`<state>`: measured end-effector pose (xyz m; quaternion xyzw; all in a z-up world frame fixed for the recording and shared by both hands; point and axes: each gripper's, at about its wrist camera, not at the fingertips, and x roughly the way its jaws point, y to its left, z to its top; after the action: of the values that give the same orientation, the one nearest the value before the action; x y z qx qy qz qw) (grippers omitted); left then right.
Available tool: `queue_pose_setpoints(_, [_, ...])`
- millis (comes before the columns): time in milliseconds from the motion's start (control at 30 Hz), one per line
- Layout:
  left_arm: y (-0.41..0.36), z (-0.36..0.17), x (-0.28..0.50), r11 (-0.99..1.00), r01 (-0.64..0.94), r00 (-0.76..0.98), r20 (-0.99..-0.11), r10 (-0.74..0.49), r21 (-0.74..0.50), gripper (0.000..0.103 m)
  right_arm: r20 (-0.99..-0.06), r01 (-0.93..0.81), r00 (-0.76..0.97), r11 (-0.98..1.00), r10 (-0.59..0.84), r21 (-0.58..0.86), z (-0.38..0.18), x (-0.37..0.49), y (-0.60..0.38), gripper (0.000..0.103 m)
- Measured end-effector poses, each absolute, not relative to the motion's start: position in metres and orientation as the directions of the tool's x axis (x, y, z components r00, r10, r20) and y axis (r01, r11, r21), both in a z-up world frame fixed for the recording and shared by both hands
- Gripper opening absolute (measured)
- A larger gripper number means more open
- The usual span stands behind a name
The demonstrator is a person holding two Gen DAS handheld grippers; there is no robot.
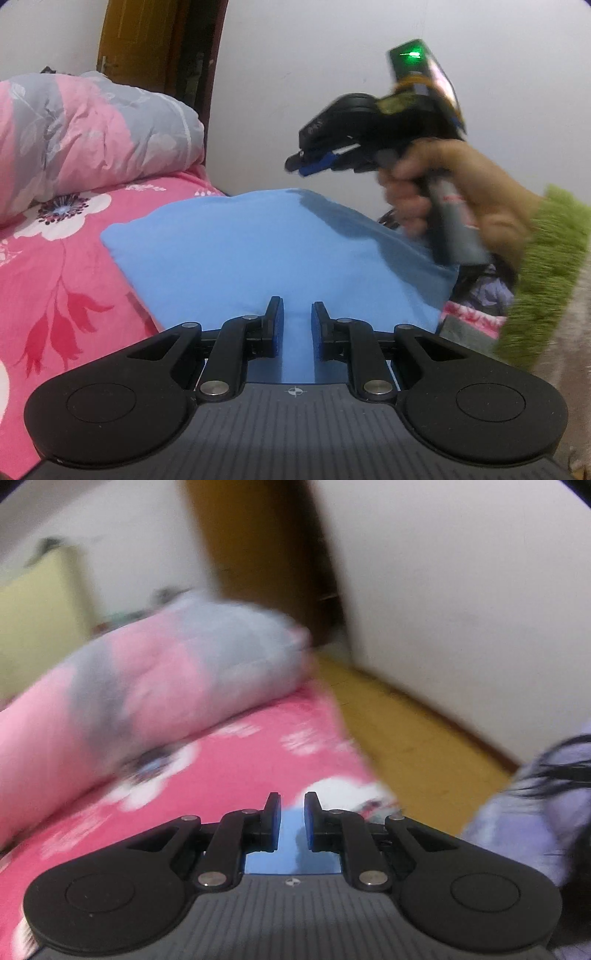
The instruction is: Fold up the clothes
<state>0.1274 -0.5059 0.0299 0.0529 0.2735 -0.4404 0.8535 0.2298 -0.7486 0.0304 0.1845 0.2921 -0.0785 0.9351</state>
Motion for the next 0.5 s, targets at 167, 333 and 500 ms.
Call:
queue_pose_setpoints(167, [-0.509,0.031,0.124,0.62,0.775,0.479,-0.525,-0.704,-0.124,0.017,-0.646,0.404,0.734,0.899,-0.208,0.169,0.011,0.209,-0.759,0.016])
queue_pose_setpoints(333, [-0.513,0.031,0.118,0.632,0.77,0.501,-0.534,-0.681,-0.082,0.017,-0.555,0.478,0.789,0.83,-0.262,0.287,0.019,0.154,-0.781,0.017])
queue_pose_setpoints(500, [-0.516,0.032,0.115,0.645,0.761,0.515,-0.545,-0.661,-0.064,0.018,-0.443,0.354,0.881,0.853,-0.167,0.383,0.025,0.109,-0.752,0.017])
